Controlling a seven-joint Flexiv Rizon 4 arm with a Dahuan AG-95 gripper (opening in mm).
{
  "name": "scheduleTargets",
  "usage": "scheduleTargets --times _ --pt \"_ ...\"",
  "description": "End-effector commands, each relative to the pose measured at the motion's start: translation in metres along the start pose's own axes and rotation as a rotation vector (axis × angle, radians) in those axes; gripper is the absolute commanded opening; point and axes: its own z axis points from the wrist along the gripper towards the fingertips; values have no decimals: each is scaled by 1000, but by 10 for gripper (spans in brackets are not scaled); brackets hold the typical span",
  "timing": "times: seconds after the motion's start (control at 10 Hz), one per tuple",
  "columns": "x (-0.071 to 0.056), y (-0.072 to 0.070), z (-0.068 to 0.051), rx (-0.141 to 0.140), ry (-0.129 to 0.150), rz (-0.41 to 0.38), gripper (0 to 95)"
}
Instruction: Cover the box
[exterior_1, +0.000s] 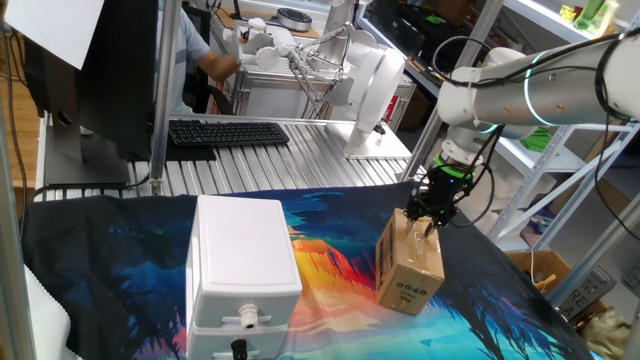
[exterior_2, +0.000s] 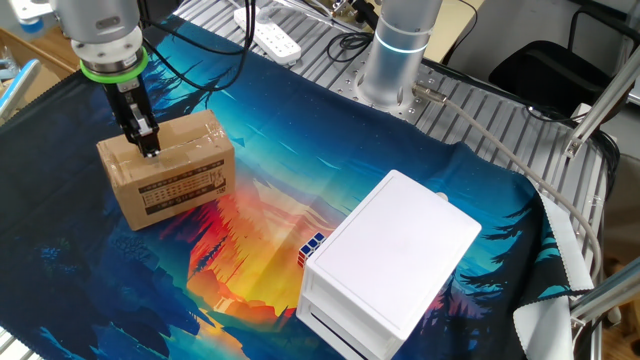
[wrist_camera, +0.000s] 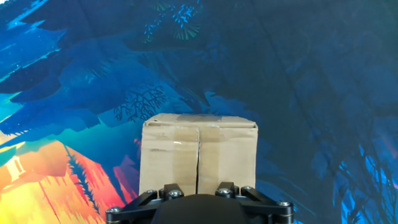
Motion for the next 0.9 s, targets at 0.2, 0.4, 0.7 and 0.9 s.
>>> scheduleTargets --times 0.2,0.4,0.7,0.9 --pt "-1 1 5 -4 1 5 380" --pt "-1 2 7 -6 -4 12 380" --pt "1 6 3 -2 -12 31 380" --pt "0 7 -13 8 1 33 380"
